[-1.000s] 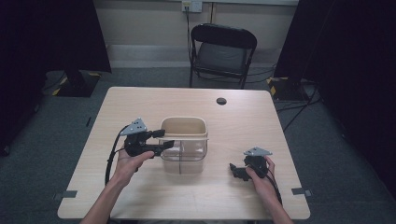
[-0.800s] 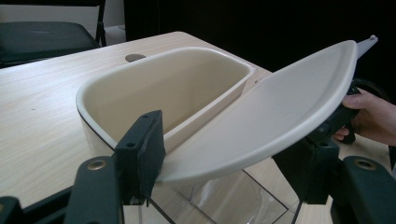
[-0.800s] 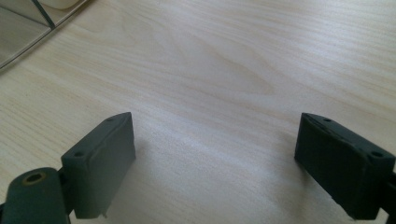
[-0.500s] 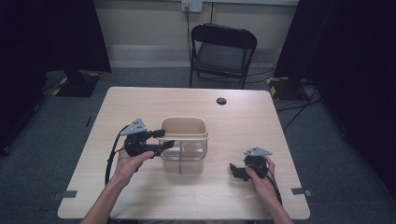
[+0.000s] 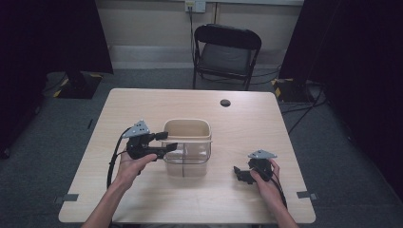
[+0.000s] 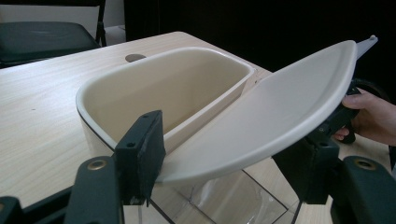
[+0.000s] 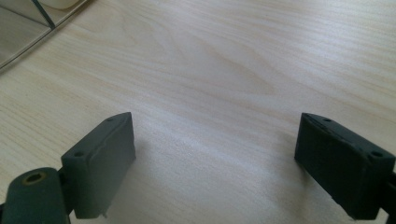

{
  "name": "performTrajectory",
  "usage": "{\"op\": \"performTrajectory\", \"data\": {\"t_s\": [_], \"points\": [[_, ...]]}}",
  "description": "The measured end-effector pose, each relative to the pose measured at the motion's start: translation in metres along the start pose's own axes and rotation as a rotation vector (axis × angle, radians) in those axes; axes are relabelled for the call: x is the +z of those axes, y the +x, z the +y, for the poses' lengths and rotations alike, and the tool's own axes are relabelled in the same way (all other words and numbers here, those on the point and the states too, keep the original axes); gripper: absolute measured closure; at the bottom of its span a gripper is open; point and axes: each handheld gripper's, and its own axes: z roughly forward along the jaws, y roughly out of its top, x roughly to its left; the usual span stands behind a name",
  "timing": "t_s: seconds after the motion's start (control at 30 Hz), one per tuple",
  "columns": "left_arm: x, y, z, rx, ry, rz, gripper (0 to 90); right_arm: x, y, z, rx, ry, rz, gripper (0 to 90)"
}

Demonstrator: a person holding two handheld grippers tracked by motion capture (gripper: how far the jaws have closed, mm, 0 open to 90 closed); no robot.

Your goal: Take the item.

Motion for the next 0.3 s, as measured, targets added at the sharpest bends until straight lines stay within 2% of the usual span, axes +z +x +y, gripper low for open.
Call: {"op": "performTrajectory", "data": {"t_s": [0.3], "points": [[0.0,-0.0005,0.0001,0.0,-0.001,0.001,35.6,-0.0001,0.0,0.0,-0.001,0.001,0.0,11.6]]}}
